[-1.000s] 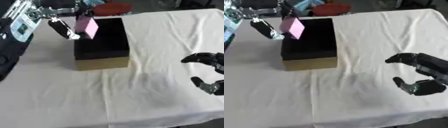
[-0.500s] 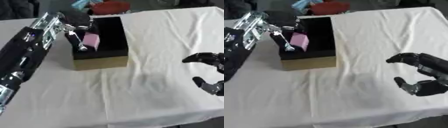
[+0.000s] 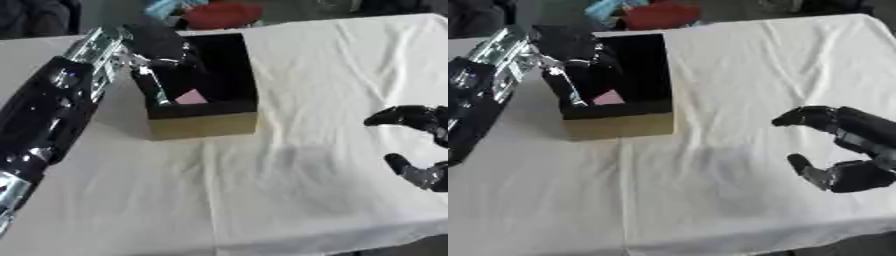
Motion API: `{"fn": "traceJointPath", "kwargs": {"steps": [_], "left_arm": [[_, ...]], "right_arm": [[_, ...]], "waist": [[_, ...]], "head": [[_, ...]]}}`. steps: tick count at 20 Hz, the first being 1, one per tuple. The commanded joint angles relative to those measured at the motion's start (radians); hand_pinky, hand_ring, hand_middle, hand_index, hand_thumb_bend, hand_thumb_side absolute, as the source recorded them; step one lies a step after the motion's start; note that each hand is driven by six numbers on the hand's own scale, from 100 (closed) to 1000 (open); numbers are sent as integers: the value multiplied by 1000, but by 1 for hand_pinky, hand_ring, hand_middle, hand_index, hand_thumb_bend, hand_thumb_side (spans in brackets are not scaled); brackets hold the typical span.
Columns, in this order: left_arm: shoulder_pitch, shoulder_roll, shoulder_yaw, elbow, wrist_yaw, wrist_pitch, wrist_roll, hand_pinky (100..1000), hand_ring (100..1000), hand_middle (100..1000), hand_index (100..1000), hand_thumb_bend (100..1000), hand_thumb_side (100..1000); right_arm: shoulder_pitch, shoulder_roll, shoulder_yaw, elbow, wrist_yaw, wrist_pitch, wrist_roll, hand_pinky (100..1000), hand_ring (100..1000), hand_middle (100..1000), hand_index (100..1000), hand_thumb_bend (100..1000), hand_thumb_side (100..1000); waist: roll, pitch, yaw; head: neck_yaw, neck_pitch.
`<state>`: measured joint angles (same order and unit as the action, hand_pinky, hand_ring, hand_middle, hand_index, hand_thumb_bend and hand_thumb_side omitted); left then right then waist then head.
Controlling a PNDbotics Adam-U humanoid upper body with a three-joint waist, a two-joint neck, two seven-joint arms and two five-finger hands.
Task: Pick up objects on the table and place them in the box.
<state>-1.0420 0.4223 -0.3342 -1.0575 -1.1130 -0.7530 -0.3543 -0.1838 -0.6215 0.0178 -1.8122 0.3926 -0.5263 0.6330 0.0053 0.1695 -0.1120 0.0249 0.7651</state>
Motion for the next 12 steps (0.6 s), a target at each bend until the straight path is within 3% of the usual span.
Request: {"fn": "traceJointPath", "kwargs": {"steps": [1,4,8,12], "left_arm": [[-2,87,31,-109,129,-154,-137,689,652,667,848,384,365],[50,171,63,-257,330,-127,-152,664,623,637,835,274,295],[177,257,124,-482,599,-24,-232,642,598,614,823,122,241],[344,271,211,-664,773,95,-332,624,579,597,815,100,232]], "right_arm": [[-3,-22,-17,-10,-2,-258,254,817,841,829,935,100,686],[2,-23,-21,-8,3,-256,250,817,841,828,935,100,685],[7,-20,-26,-8,8,-254,244,817,840,828,935,100,685],[8,-15,-30,-8,10,-253,237,817,840,827,933,100,682]], "waist": [[-4,-18,5],[-4,-18,17],[-7,-17,33],[-12,-13,45]], "head": [[-6,5],[-13,5],[-19,5],[-18,5]]}}
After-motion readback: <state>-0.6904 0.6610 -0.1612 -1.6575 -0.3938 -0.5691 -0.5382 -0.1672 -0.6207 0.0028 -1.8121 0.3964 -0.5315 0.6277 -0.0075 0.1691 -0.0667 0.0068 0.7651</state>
